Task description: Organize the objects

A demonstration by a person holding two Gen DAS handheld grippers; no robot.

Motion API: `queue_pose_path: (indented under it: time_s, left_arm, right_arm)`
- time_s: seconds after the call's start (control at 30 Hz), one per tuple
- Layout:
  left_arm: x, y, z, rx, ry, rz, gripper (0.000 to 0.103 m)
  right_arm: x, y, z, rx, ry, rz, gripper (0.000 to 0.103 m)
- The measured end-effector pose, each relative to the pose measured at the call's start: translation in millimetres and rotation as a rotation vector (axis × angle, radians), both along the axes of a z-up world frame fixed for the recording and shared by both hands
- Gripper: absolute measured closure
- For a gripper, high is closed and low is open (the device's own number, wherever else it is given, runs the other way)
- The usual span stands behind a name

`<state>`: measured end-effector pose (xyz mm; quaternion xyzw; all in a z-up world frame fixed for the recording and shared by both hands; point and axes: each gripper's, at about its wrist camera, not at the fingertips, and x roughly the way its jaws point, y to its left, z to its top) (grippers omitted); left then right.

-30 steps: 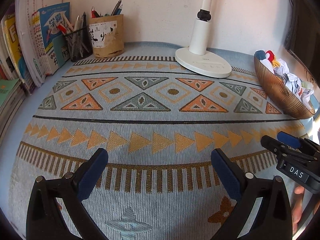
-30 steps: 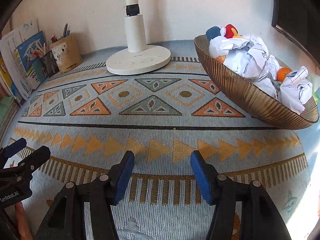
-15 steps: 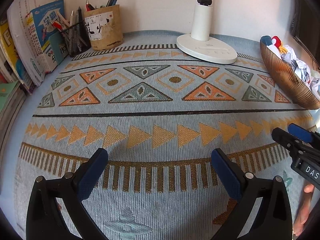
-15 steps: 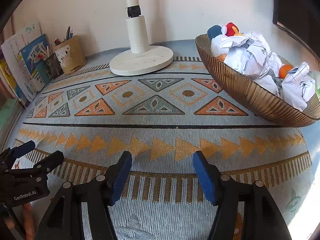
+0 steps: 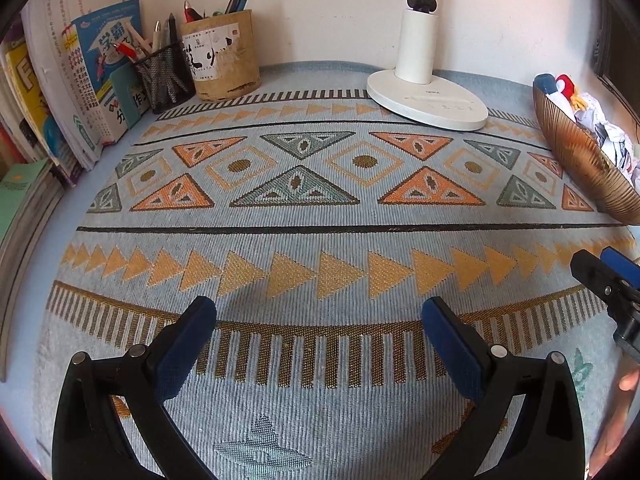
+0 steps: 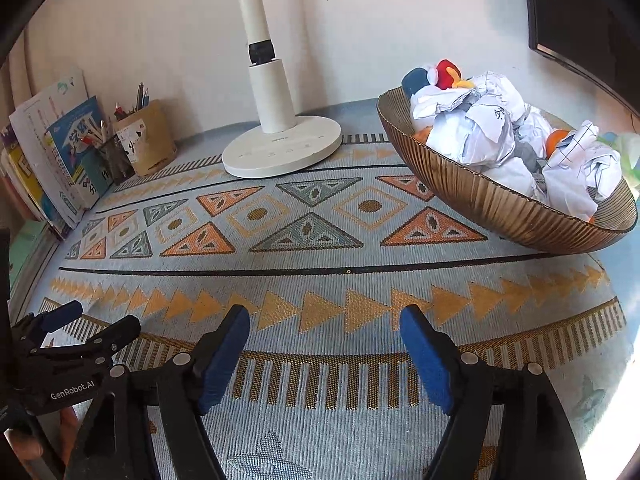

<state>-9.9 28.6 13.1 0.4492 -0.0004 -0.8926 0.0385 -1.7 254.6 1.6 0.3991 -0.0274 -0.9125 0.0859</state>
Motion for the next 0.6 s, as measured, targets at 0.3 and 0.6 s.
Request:
queue_pose_path:
  time_s: [0.3,0.6]
  left_arm:
    - [1,-2,0,0.003,0.002,0.021,0.001]
    - [0,-8,-3,0.039,-0.018,0.036,0.000]
  right_arm:
    - [9,-6,4,0.074,0.041,-0.010,0.023]
    - [4,-3,0,0.082,0.001,-0.029,0.022]
